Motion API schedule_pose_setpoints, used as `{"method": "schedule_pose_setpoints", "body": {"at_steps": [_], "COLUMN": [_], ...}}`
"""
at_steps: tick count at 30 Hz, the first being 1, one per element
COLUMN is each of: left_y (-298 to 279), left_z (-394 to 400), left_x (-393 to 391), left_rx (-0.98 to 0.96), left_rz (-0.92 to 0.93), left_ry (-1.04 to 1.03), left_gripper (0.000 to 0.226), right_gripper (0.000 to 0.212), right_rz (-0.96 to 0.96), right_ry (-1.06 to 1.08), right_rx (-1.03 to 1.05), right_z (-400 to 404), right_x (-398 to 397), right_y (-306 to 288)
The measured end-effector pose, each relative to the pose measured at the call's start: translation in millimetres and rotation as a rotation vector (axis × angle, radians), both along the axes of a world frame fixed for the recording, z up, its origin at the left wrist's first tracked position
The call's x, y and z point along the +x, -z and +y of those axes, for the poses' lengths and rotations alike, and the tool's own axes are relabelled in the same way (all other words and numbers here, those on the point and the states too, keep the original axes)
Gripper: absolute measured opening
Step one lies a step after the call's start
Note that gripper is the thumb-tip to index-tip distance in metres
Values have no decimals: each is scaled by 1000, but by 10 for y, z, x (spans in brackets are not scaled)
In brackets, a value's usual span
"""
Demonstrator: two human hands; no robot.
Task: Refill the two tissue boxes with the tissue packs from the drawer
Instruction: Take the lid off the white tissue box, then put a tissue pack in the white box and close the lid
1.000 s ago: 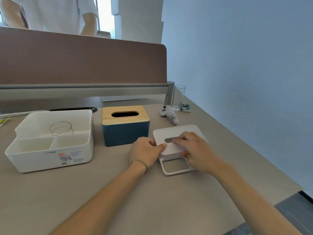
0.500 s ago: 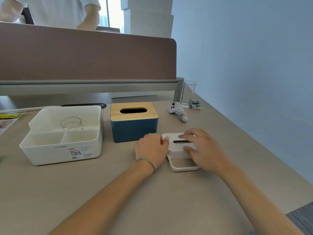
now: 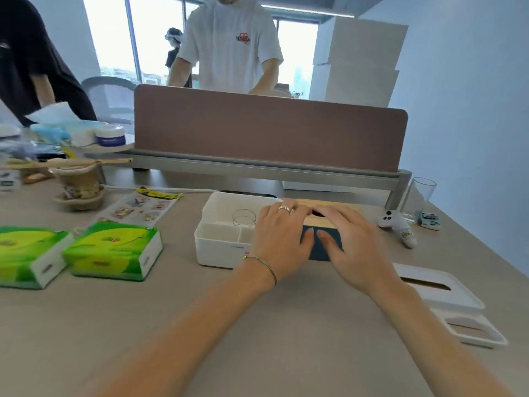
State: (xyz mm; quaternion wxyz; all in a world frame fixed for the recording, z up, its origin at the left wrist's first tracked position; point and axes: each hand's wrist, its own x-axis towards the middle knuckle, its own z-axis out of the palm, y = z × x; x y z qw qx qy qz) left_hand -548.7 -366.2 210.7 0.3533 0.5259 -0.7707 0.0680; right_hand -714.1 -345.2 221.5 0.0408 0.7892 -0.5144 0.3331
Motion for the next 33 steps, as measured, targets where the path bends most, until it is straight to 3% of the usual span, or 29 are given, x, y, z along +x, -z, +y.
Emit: {"method": "schedule_pose_setpoints", "body": {"at_steps": [10, 17, 20, 27, 33], "left_y": [-142, 48, 102, 294, 397], "left_z": [267, 459, 482, 444, 439], "left_x": [1654, 2524, 2783, 3221, 3264], "left_rx": [7, 169, 272, 420, 364], "left_rz": [-21, -10, 13, 321, 426], "left_ry": [-301, -484, -550, -586, -517], "left_gripper": [36, 39, 43, 33, 32], "right_gripper": [47, 54, 66, 114, 111], "right_rz": [-10, 71, 132, 277, 159], "right_ry": [-249, -377, -355, -281, -281], "right_rx": [-3, 81, 188, 464, 429], "right_z": [-124, -151, -188, -345, -374], "right_x": [1654, 2508, 2771, 3078, 3113], "right_y": [-44, 131, 205, 436, 491]}}
